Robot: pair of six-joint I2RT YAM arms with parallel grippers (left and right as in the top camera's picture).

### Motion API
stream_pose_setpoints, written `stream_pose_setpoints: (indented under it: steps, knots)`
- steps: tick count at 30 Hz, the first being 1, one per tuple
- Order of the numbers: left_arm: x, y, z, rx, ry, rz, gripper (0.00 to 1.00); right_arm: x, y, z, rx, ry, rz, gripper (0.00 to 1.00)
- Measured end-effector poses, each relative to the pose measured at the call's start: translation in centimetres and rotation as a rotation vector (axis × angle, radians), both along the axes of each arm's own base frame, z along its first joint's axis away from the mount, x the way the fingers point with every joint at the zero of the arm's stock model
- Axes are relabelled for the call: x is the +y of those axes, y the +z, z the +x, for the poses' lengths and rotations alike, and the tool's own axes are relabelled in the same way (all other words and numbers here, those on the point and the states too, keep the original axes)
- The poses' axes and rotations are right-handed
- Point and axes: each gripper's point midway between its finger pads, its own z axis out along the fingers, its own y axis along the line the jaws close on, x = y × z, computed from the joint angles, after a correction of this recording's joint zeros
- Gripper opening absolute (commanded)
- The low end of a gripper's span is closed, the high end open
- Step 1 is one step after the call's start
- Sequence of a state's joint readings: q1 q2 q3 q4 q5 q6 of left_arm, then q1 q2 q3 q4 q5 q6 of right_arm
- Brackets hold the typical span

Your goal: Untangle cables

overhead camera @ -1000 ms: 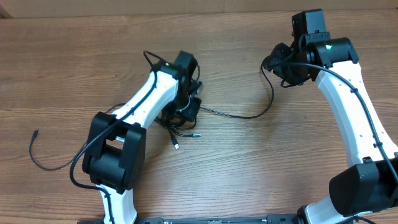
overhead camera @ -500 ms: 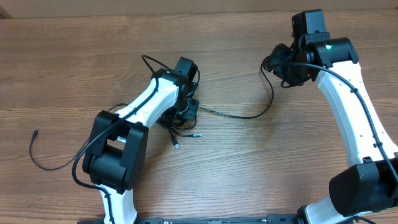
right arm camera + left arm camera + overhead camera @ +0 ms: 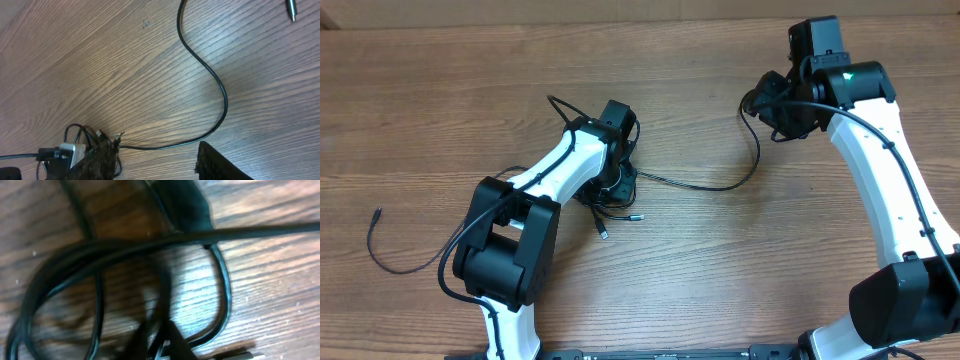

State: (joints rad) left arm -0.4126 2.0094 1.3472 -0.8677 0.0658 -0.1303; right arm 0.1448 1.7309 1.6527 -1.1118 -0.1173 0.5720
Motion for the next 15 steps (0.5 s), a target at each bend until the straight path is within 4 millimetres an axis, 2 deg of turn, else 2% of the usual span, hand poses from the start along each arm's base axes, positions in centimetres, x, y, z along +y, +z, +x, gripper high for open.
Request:
stream_pose_setpoints:
  steps: [4,6,7,11,14,15]
  knots:
    - [0.0,0.0,-0.1,0.006,0.002,0.001,0.07,0.2,-0.1,-0.1,0.005,0.006,0.012,0.51]
    - [0.2,0.3,-0.5,0.026,0.003,0.007,0.17,0.4,-0.1,-0.1,0.006,0.011,0.021,0.51]
    - [0.3,0.5,-0.5,0.032,0.007,0.009,0.19,0.4,-0.1,-0.2,0.007,0.011,0.023,0.51]
    - [-0.1,1.4,0.3,0.012,0.004,0.0,0.2,0.6,-0.1,-0.2,0.008,0.014,0.03,0.51]
    - [-0.1,1.6,0.6,0.004,0.008,-0.004,0.18,0.6,-0.1,-0.2,0.008,0.015,0.031,0.51]
    - [-0.1,1.6,0.6,0.004,0.009,-0.004,0.21,0.6,-0.1,-0.2,0.008,0.015,0.031,0.51]
